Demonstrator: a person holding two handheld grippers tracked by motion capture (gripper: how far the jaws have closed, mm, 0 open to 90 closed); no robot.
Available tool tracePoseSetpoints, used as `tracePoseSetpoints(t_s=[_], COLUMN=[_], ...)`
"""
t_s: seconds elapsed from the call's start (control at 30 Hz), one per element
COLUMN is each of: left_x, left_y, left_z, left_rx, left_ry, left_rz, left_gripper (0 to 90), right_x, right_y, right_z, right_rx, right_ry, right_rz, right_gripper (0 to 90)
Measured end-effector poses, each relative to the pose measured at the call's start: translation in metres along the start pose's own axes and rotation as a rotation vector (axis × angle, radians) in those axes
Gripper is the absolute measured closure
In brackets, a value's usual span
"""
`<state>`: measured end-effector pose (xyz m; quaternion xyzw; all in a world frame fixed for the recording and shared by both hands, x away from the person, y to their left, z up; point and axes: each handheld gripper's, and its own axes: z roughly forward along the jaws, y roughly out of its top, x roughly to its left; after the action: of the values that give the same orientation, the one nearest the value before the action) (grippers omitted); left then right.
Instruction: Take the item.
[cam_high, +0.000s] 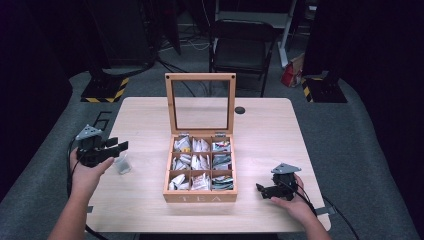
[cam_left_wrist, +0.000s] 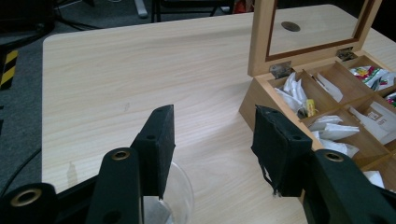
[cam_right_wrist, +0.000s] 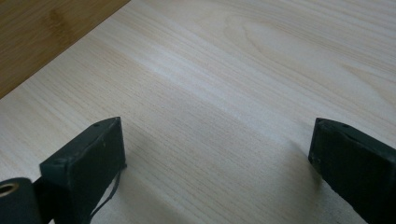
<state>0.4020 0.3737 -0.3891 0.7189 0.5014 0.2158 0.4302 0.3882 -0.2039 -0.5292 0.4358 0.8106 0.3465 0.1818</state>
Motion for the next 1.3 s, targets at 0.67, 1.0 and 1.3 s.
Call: tracePoseSetpoints(t_s=[0.67, 1.0, 1.3], left_x=[-0.037, -0.044, -0.045], left_y=[0.007, -0.01, -0.029], left_z=[0.004, 0.01, 0.012], left_rx=[0.001, 0.012, 0.036], left_ry=[-0.065, -0.088, -0.084], left_rz=[0.067, 0.056, 0.052], left_gripper=[44.8, 44.3, 44.2], right_x=[0.0, 0.0, 0.0], right_y=[0.0, 0.0, 0.0], right_z=[0.0, 0.0, 0.0], right_rx=[0.0, 0.0, 0.0], right_ry=[0.0, 0.0, 0.0], right_rz=[0.0, 0.0, 0.0], right_gripper=[3.0, 3.0, 3.0])
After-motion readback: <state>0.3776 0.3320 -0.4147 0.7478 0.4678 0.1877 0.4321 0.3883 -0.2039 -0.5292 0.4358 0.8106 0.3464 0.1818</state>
